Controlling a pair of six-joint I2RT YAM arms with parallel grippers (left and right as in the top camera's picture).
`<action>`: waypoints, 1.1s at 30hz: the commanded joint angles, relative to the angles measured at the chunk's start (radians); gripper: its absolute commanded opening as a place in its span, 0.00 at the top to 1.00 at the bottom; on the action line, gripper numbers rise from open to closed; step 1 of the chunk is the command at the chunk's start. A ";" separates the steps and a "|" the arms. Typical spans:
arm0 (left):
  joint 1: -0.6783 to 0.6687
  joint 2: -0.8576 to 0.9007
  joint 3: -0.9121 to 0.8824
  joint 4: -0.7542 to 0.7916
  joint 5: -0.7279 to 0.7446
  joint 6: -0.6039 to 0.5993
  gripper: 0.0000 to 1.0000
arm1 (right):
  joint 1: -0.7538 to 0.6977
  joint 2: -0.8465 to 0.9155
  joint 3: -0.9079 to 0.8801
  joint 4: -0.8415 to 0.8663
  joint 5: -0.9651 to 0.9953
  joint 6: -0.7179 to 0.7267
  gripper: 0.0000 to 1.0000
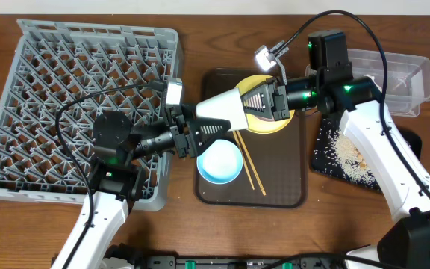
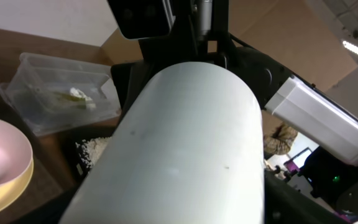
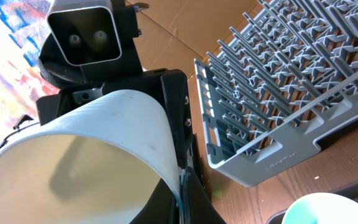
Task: Sort waste into correct bins and load items into the dishwasher
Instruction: 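Close the left gripper on the white bowl held by the right gripper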
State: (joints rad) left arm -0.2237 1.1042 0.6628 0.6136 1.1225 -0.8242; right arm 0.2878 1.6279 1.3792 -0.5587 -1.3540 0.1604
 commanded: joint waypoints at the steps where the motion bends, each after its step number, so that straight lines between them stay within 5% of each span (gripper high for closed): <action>1: -0.003 -0.001 0.016 0.014 0.010 -0.005 0.25 | 0.020 0.005 0.004 0.001 -0.008 0.011 0.99; 23: -0.003 -0.001 0.015 0.066 0.011 -0.006 0.20 | 0.032 0.005 0.004 -0.013 -0.008 0.011 0.99; 33: -0.003 -0.001 0.016 0.065 0.011 -0.005 0.29 | 0.032 0.005 0.004 -0.013 -0.008 0.011 0.99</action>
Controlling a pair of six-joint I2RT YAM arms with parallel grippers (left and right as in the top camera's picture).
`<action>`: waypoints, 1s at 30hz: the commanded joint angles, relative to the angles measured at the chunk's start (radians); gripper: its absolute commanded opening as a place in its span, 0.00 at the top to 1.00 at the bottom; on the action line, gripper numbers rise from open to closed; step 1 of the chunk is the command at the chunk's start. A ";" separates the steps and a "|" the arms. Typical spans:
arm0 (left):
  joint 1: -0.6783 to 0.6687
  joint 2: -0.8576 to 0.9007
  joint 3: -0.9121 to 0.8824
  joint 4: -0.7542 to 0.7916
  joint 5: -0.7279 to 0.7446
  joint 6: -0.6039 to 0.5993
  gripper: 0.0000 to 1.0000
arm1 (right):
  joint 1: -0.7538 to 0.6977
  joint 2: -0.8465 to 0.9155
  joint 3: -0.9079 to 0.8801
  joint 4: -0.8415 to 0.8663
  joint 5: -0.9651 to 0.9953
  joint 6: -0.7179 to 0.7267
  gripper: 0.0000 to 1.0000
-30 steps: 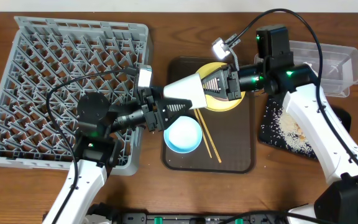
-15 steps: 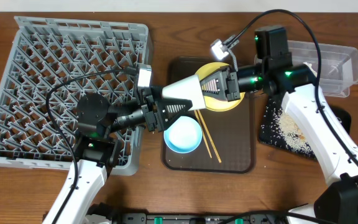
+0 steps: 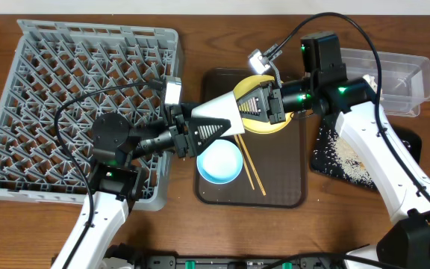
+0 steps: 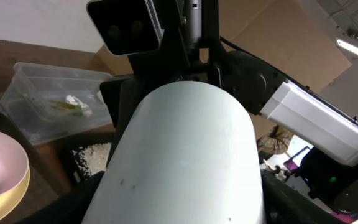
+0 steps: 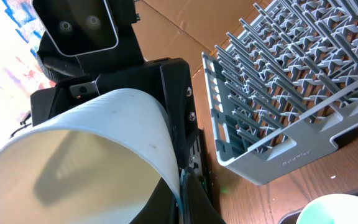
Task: Sort waste into correct bins and load items into the dishwasher
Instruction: 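Close the left gripper on the white bowl held by the right gripper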
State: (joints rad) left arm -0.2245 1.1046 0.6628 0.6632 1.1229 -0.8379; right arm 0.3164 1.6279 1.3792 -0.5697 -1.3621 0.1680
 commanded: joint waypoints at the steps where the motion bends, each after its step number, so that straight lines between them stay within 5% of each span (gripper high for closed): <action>1: -0.002 -0.001 0.015 0.016 0.011 0.009 0.30 | 0.004 0.005 0.004 -0.002 0.000 0.004 0.99; 7: -0.002 -0.001 0.015 0.011 0.011 0.009 0.30 | 0.003 0.005 0.004 -0.002 0.000 0.004 0.99; 10: -0.002 -0.001 0.014 0.003 0.011 0.009 0.22 | 0.003 0.005 0.004 -0.002 0.000 0.003 0.99; 30: -0.001 -0.001 0.013 -0.027 0.010 0.018 0.21 | -0.019 0.005 0.004 -0.006 0.000 0.004 0.99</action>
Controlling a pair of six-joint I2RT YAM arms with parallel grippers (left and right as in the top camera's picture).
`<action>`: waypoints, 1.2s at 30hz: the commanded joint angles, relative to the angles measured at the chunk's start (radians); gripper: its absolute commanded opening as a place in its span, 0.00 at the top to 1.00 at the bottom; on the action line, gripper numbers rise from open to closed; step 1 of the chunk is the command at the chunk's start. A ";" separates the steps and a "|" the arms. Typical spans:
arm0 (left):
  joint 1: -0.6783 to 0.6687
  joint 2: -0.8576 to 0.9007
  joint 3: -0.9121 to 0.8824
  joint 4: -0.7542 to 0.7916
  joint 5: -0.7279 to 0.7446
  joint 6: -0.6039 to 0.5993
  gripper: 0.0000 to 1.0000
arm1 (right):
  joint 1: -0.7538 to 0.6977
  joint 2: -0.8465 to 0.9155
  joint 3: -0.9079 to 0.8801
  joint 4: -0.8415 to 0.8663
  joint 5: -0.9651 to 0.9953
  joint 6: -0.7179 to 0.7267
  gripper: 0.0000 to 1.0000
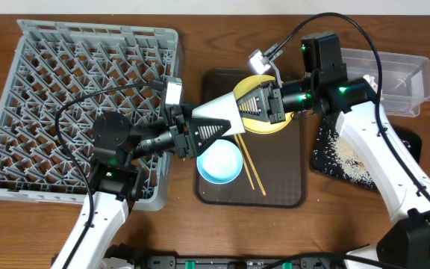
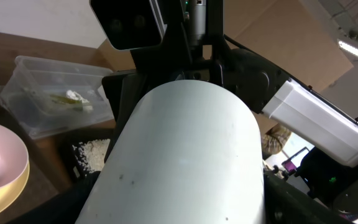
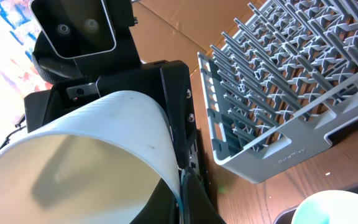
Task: Sort waste into correct bins and load items into the dishwasher
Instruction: 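Close the left gripper on the white bowl held by the right gripper, then open the right gripper and pull the bowl away with the left gripper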
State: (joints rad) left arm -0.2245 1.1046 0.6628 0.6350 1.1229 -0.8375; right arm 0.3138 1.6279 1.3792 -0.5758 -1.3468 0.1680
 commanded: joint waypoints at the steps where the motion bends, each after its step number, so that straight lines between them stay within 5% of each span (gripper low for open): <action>1: -0.001 -0.001 0.013 0.001 0.010 0.018 0.21 | -0.016 0.005 0.004 -0.001 -0.016 0.004 0.99; 13: -0.001 -0.001 0.013 0.002 0.010 0.032 0.17 | -0.016 0.005 0.004 -0.004 -0.016 0.004 0.99; 25: -0.001 -0.001 0.013 0.001 0.011 0.071 0.36 | -0.016 0.005 0.004 -0.020 -0.016 0.003 0.99; 30: 0.009 -0.001 0.013 -0.003 0.011 0.131 0.48 | -0.018 0.005 0.004 -0.023 -0.015 0.004 0.76; 36: 0.093 -0.001 0.013 -0.113 0.010 0.211 0.58 | -0.048 0.005 0.004 -0.090 0.080 0.003 0.66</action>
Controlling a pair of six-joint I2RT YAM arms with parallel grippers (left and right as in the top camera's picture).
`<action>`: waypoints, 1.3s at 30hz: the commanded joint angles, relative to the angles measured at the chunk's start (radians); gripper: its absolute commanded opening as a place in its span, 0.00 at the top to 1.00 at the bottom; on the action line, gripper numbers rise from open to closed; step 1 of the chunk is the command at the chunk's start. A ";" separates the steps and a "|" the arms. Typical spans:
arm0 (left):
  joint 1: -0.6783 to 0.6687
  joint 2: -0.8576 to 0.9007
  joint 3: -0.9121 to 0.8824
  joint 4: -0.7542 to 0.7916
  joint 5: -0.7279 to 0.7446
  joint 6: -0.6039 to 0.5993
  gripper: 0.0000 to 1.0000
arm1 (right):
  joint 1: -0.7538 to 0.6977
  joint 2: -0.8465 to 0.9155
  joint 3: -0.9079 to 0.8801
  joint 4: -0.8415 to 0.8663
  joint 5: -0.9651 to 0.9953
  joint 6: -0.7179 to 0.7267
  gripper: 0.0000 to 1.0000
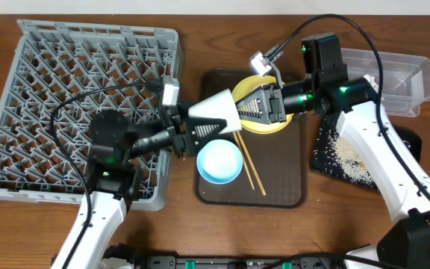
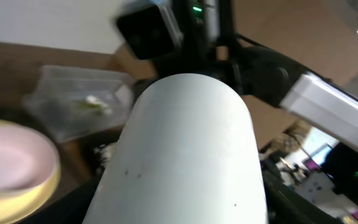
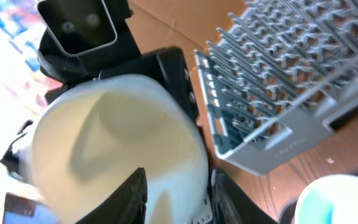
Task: Sort waste into correct bins and load items into the dishwasher
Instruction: 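Open the right gripper and pull the bowl away with the left gripper, then lower the white bowl into the dish rack with the left gripper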
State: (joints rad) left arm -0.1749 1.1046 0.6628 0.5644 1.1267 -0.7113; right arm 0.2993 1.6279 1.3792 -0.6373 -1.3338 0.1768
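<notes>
A white cup lies sideways in the air over the left edge of the brown tray. My left gripper is shut on its body, and the cup fills the left wrist view. The cup's mouth faces my right gripper, which is open, its fingers spread apart just off the rim. Overhead, the right gripper sits just right of the cup, above the yellow plate. The grey dish rack stands to the left.
On the tray lie a light blue bowl and chopsticks; a pink bowl sits in the yellow plate. A clear plastic bin stands at the back right. A black mat with spilled rice lies beside the tray.
My right gripper has opened and let go of the cup's rim. The cup, still in the left gripper, has shifted slightly left, away from the right fingers.
At all three earlier moments both grippers held the cup over the tray's left edge, the left on its body and the right pinching its rim, with hardly any movement. Now only the left gripper holds it.
</notes>
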 commanded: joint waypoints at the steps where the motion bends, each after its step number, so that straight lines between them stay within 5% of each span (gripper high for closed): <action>1: 0.059 -0.001 0.013 -0.074 0.006 0.103 0.61 | -0.041 0.005 0.004 -0.046 0.103 -0.005 0.65; 12: 0.249 -0.001 0.013 -0.278 -0.031 0.221 0.92 | -0.103 0.003 0.005 -0.169 0.383 -0.037 0.63; 28: 0.353 -0.002 0.046 -0.484 -0.332 0.286 0.92 | -0.105 -0.014 0.074 -0.454 0.791 -0.179 0.67; 39: 0.353 -0.002 0.299 -0.998 -0.659 0.457 0.93 | -0.105 -0.014 0.093 -0.510 0.917 -0.219 0.70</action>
State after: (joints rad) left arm 0.1753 1.1046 0.8932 -0.3710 0.6128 -0.3195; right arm 0.2024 1.6276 1.4525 -1.1389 -0.4938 -0.0162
